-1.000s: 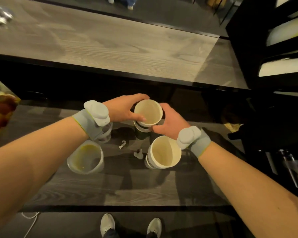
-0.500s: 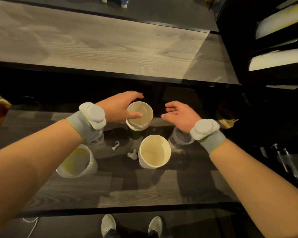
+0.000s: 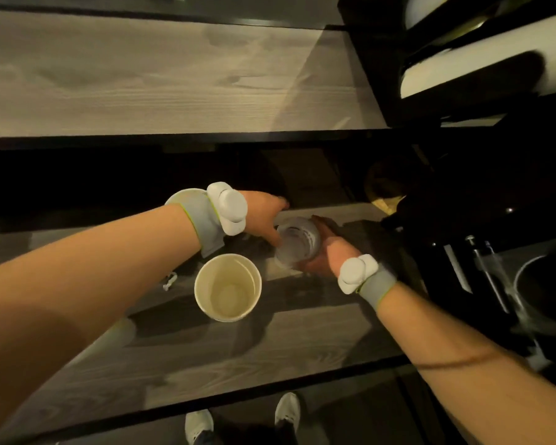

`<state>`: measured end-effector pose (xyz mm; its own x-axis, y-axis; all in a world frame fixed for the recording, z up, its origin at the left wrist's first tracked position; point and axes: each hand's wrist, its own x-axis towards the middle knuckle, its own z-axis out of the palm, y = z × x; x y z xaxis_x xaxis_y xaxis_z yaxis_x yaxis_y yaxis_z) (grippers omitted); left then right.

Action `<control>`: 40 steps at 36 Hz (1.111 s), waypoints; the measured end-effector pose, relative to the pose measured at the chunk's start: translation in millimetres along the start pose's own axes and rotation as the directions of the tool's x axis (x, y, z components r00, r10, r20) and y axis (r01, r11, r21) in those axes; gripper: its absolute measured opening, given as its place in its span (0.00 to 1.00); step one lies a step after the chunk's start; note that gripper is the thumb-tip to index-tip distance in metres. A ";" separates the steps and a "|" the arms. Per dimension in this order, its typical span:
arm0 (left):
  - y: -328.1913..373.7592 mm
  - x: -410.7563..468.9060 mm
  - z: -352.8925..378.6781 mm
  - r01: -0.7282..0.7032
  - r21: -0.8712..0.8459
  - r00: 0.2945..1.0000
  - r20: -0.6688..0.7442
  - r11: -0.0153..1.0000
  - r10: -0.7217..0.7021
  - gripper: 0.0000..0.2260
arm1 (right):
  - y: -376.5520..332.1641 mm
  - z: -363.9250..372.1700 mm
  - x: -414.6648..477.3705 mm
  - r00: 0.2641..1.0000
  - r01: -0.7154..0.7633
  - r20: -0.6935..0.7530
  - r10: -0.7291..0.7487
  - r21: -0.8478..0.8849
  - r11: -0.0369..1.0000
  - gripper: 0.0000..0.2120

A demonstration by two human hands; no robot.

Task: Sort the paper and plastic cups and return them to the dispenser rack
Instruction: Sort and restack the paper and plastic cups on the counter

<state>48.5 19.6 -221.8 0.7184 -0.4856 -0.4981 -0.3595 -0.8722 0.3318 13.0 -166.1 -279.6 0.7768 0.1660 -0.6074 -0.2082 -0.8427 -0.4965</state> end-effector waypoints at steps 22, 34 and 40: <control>4.0 -26.1 -34.5 -0.222 -0.444 0.957 -0.271 0.868 0.106 0.36 | -24.7 -64.8 -56.2 0.878 0.409 -0.324 -0.353 0.124 0.904 0.37; -43.4 -150.1 -71.5 -0.286 -0.515 0.903 -0.427 0.808 0.048 0.38 | -139.9 -54.5 -100.5 0.771 0.613 -0.294 -0.565 0.104 0.783 0.35; -95.9 -217.2 -58.9 -0.298 -0.635 0.893 -0.449 0.713 -0.027 0.36 | -204.8 -12.3 -101.5 0.732 0.676 -0.208 -0.648 0.111 0.728 0.35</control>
<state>-38.0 212.1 -98.2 0.9189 -0.3833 -0.0937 -0.0921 -0.4392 0.8937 -15.9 -16.7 -108.7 0.8277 0.5612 0.0061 0.3075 -0.4443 -0.8414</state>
